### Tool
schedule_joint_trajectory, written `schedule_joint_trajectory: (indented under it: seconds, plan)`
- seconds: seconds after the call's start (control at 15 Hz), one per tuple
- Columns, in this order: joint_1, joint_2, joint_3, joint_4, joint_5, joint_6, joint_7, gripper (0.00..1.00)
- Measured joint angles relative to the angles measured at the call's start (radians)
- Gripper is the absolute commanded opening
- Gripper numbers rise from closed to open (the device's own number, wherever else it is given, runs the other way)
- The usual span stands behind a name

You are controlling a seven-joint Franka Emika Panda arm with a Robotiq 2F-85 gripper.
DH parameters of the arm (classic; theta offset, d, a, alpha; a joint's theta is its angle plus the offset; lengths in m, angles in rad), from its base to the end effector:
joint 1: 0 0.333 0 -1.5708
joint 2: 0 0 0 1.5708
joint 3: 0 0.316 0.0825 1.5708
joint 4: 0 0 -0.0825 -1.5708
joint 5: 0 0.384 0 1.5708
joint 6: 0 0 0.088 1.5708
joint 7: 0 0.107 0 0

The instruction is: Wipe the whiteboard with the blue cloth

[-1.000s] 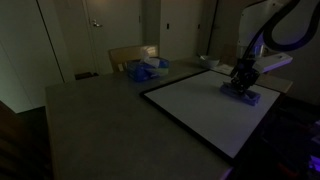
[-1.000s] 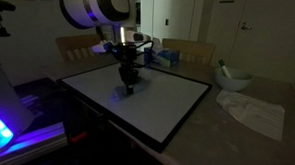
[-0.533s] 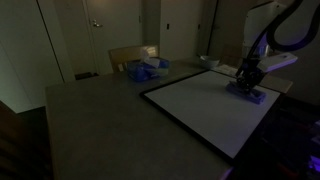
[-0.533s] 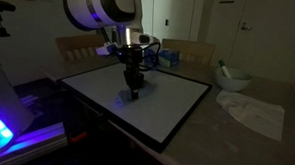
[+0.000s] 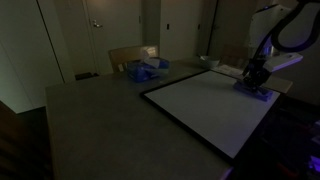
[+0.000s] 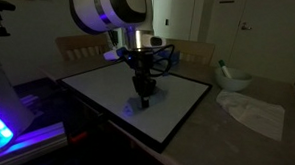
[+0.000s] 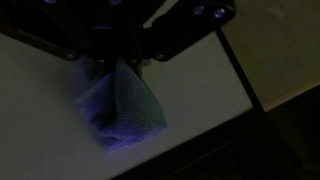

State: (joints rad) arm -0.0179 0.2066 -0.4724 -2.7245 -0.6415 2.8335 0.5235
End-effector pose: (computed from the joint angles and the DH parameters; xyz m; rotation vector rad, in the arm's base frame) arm 0.3413 -0.1622 0.1561 2.8253 -0.5519 -0.1374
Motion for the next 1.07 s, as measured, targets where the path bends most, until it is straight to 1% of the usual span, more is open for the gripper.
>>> schedule_joint_trajectory:
  seconds: [0.4,0.73,0.87,1.07]
  plan:
    - [-0.029,0.059,-0.064,0.065,-0.045,-0.003,-0.010,0.03]
    - [-0.037,0.131,-0.135,0.139,-0.069,-0.016,-0.030,0.03]
    - [-0.026,0.160,-0.176,0.173,-0.103,-0.038,-0.024,0.03]
    - [0.005,0.183,-0.248,0.218,-0.183,-0.119,0.022,0.03]
